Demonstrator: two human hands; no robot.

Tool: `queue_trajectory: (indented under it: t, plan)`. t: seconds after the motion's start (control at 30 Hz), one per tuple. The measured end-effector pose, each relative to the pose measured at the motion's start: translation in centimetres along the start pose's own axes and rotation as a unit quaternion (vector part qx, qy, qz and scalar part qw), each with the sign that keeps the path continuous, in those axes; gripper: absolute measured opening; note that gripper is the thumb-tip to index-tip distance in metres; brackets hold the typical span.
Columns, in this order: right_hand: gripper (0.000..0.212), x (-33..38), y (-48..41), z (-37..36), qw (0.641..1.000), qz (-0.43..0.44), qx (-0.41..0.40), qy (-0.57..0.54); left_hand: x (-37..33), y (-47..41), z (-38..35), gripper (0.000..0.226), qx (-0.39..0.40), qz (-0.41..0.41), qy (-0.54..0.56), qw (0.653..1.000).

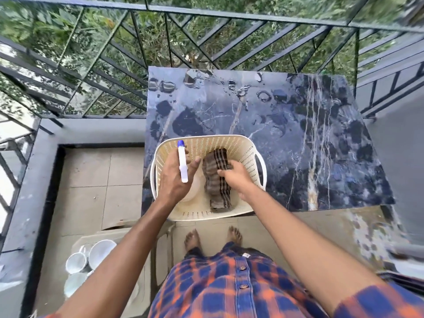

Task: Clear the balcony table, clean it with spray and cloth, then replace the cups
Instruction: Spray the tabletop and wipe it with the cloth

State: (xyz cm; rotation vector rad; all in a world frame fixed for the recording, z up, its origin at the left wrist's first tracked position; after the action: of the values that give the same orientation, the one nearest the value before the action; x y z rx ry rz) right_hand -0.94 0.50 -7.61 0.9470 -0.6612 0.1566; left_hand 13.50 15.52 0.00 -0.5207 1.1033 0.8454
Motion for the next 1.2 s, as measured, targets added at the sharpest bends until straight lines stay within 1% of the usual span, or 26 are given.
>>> queue_trajectory:
  t: [0.07, 0.1, 0.13, 0.2, 0.23, 0.27, 0.3, 0.33, 0.37, 0.4, 0.43, 0.47, 0.53, 0.6, 0.63, 0.7, 0.77, 0.83, 0.87, 0.9, 0.93, 0.97, 1.0, 1.1, 1.13, 1.2]
  plan:
    - [0.06, 1.4, 0.6, 0.9, 0.998, 0.057, -0.022, 0.023, -1.1, -0.1, 0.9, 0.043, -0.034, -0.016, 0.014, 0.999]
    - [0.062, 2.0, 0.9, 1.2, 0.996, 0.085, -0.026, 0.025, -2.0, -0.2, 1.3, 0.044, -0.049, -0.025, 0.014, 0.998]
    - [0.059, 2.6, 1.2, 1.5, 0.993, 0.113, -0.024, 0.02, -2.7, -0.4, 1.7, 0.043, -0.059, -0.034, 0.007, 0.998]
    - [0.046, 4.1, 2.2, 1.9, 0.988, 0.152, -0.006, 0.014, -3.6, -0.6, 2.3, 0.041, -0.069, -0.05, 0.001, 0.996]
    - [0.042, 4.4, 2.4, 2.1, 0.988, 0.157, 0.005, 0.003, -3.9, -0.8, 2.5, 0.041, -0.071, -0.052, 0.013, 0.996]
    - [0.043, 4.5, 2.4, 2.2, 0.988, 0.152, 0.028, -0.023, -4.0, -1.1, 2.8, 0.039, -0.076, -0.048, 0.034, 0.995]
    - [0.05, 4.6, 2.5, 2.1, 0.986, 0.143, 0.062, -0.058, -3.9, -1.2, 3.1, 0.036, -0.083, -0.041, 0.057, 0.994]
    - [0.063, 4.7, 2.6, 1.9, 0.982, 0.138, 0.095, -0.087, -4.1, -1.3, 3.5, 0.032, -0.092, -0.038, 0.075, 0.992]
    - [0.076, 4.9, 2.9, 2.0, 0.979, 0.142, 0.117, -0.092, -4.7, -1.5, 3.9, 0.026, -0.101, -0.04, 0.082, 0.991]
    - [0.083, 5.1, 3.0, 2.2, 0.978, 0.155, 0.122, -0.068, -5.3, -1.5, 4.2, 0.021, -0.106, -0.044, 0.088, 0.989]
    - [0.084, 5.5, 3.2, 2.5, 0.978, 0.178, 0.107, -0.018, -5.8, -1.5, 4.5, 0.018, -0.109, -0.048, 0.097, 0.988]
    - [0.079, 6.2, 3.4, 2.9, 0.973, 0.211, 0.08, 0.044, -6.2, -1.5, 4.8, 0.018, -0.109, -0.049, 0.108, 0.987]
    - [0.059, 7.7, 3.9, 3.3, 0.941, 0.281, 0.021, 0.188, -6.9, -1.5, 5.1, 0.024, -0.101, -0.051, 0.13, 0.985]
    - [0.04, 9.0, 4.6, 3.0, 0.885, 0.341, -0.019, 0.315, -7.4, -1.5, 5.1, 0.03, -0.091, -0.052, 0.136, 0.985]
    - [0.035, 9.5, 5.1, 2.8, 0.855, 0.365, -0.034, 0.365, -7.5, -1.5, 5.1, 0.033, -0.086, -0.05, 0.139, 0.985]
    - [0.028, 10.5, 6.2, 2.7, 0.8, 0.418, -0.062, 0.426, -7.7, -1.3, 5.2, 0.036, -0.082, -0.046, 0.153, 0.984]
    - [0.024, 11.5, 7.3, 2.9, 0.756, 0.472, -0.102, 0.441, -8.0, -1.1, 5.4, 0.036, -0.085, -0.042, 0.173, 0.98]
    - [0.028, 11.9, 7.3, 3.4, 0.728, 0.486, -0.128, 0.465, -8.1, -1.0, 5.5, 0.032, -0.088, -0.03, 0.189, 0.978]
    - [0.03, 11.9, 7.1, 3.7, 0.727, 0.484, -0.121, 0.472, -8.2, -1.0, 5.5, 0.03, -0.089, -0.023, 0.197, 0.976]
    - [0.03, 12.0, 7.1, 3.9, 0.737, 0.487, -0.093, 0.46, -8.2, -1.1, 5.5, 0.029, -0.091, -0.017, 0.206, 0.974]
    - [0.027, 12.2, 7.0, 4.1, 0.758, 0.487, -0.059, 0.43, -8.3, -1.1, 5.5, 0.029, -0.094, -0.012, 0.211, 0.973]
    - [0.024, 12.3, 6.9, 4.6, 0.786, 0.474, -0.029, 0.395, -8.4, -1.2, 5.4, 0.032, -0.094, -0.009, 0.211, 0.973]
    - [0.022, 12.3, 6.6, 5.3, 0.812, 0.451, -0.018, 0.37, -8.5, -1.3, 5.3, 0.035, -0.094, -0.007, 0.209, 0.973]
    - [0.024, 13.2, 5.8, 8.1, 0.844, 0.43, -0.071, 0.313, -9.1, -1.9, 5.0, 0.04, -0.089, 0.003, 0.218, 0.972]
    - [0.025, 13.5, 5.5, 9.5, 0.861, 0.427, -0.085, 0.264, -9.4, -2.1, 4.8, 0.044, -0.088, 0.005, 0.221, 0.971]
    - [0.027, 13.6, 4.6, 12.5, 0.909, 0.394, -0.097, 0.093, -10.3, -2.7, 4.3, 0.05, -0.08, 0.009, 0.227, 0.97]
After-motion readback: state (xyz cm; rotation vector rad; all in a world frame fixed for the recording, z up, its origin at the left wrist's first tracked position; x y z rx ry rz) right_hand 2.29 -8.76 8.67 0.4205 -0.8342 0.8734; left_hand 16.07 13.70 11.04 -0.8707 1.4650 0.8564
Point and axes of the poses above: each hand's wrist, its own y-axis away from the middle knuckle, its own z-axis out of the back of the hand, x = y × z, the point moved 10 cm from there along -y, towards the middle knuckle, and after that the axes turned 7 degrees about y, right-handed, at the moved point
